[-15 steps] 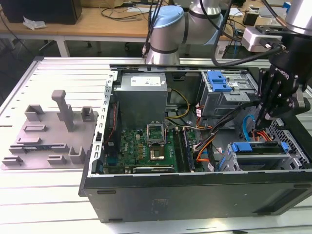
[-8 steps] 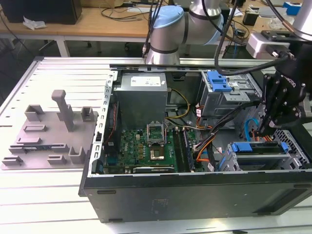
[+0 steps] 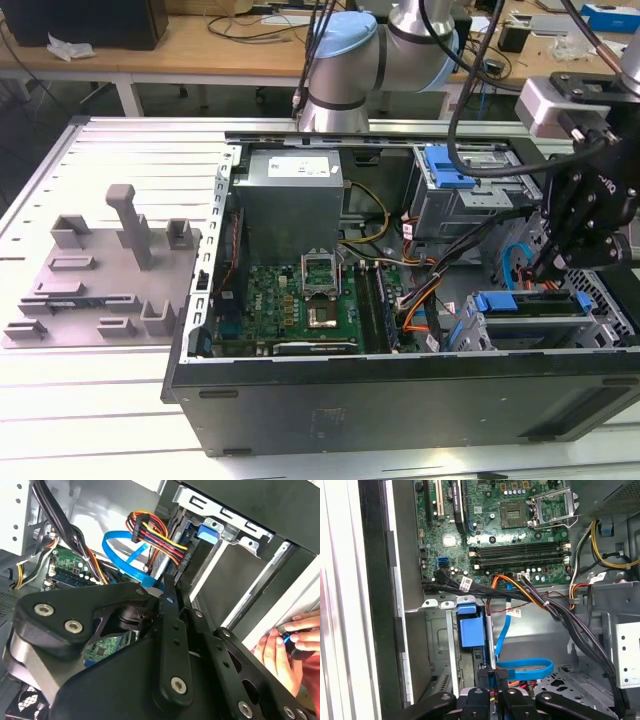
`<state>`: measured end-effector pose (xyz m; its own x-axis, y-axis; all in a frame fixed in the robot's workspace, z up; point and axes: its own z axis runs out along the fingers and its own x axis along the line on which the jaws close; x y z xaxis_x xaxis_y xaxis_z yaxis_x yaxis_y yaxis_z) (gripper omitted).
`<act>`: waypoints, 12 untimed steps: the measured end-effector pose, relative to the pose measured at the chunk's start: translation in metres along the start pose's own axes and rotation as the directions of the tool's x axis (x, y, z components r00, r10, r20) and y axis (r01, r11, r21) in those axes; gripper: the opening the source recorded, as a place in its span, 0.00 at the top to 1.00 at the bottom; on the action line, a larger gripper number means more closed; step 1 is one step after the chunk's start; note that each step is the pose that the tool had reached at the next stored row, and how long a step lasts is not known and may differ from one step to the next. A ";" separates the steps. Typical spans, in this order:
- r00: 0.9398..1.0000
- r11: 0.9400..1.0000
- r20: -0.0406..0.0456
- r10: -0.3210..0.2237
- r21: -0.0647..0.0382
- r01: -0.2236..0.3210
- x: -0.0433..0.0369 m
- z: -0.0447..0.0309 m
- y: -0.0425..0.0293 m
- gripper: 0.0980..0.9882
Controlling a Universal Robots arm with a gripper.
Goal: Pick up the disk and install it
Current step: 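Insert the second disk wire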
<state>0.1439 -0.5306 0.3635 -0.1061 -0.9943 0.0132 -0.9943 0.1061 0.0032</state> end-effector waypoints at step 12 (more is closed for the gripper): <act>1.000 1.000 0.014 0.000 -0.001 0.000 0.0065 0.0020 -0.0029 0.93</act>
<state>0.1461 -0.5374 0.3616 -0.1061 -0.9944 -0.0003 -0.9943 0.1061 0.0047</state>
